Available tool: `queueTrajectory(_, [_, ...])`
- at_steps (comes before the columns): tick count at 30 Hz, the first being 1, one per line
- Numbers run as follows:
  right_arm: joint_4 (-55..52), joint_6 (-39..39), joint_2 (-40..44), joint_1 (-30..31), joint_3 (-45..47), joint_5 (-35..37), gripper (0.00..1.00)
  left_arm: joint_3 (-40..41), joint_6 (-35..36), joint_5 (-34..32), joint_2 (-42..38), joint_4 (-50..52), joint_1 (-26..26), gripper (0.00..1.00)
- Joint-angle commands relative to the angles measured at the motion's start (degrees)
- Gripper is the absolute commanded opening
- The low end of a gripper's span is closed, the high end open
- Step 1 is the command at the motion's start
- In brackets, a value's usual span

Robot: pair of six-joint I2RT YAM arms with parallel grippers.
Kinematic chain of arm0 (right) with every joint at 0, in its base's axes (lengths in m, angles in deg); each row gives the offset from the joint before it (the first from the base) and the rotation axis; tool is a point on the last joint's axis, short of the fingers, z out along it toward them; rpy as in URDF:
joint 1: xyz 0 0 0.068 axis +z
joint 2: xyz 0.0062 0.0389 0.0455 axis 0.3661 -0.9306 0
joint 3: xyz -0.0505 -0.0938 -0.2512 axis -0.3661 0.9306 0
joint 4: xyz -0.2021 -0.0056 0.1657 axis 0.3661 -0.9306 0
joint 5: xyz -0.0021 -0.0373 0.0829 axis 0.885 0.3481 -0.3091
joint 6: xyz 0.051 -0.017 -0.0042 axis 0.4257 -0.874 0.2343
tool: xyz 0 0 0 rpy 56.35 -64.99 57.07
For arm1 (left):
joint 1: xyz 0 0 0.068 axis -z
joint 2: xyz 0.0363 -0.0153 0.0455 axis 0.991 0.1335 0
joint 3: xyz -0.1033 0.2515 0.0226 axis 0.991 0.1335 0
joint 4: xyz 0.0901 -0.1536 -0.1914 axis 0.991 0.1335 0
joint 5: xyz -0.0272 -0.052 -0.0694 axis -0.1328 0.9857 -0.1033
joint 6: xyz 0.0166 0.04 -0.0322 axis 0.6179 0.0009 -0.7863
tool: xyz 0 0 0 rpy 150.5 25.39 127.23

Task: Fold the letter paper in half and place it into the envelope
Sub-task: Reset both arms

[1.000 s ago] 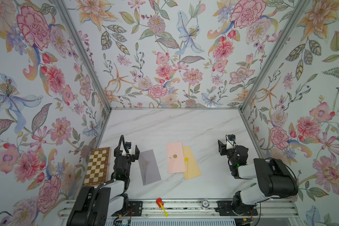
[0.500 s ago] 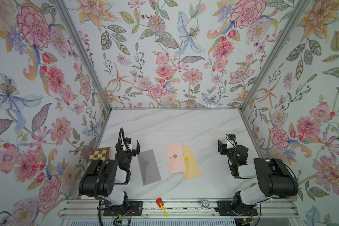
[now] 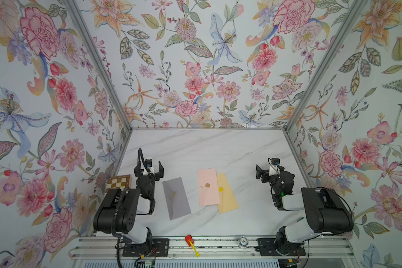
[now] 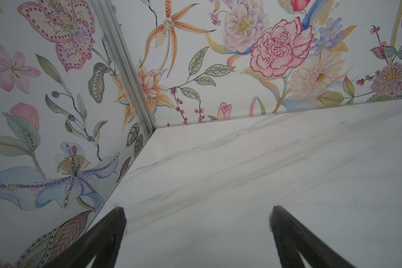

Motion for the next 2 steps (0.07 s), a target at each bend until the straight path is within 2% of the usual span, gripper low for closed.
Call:
queueTrajectory(1, [-0.04,0.52,-0.21,0.1,-0.73,0.84,0.99,-0.36,-0.75,-2.7,-0.02,-0.64,0.26,1.0])
queueTrajectory(2, [-0.04,0.46,-0.21,0.14,-0.64,1.01,0.99,-0.09,-0.87,-2.94,-0.02,-1.16,0.35,1.0])
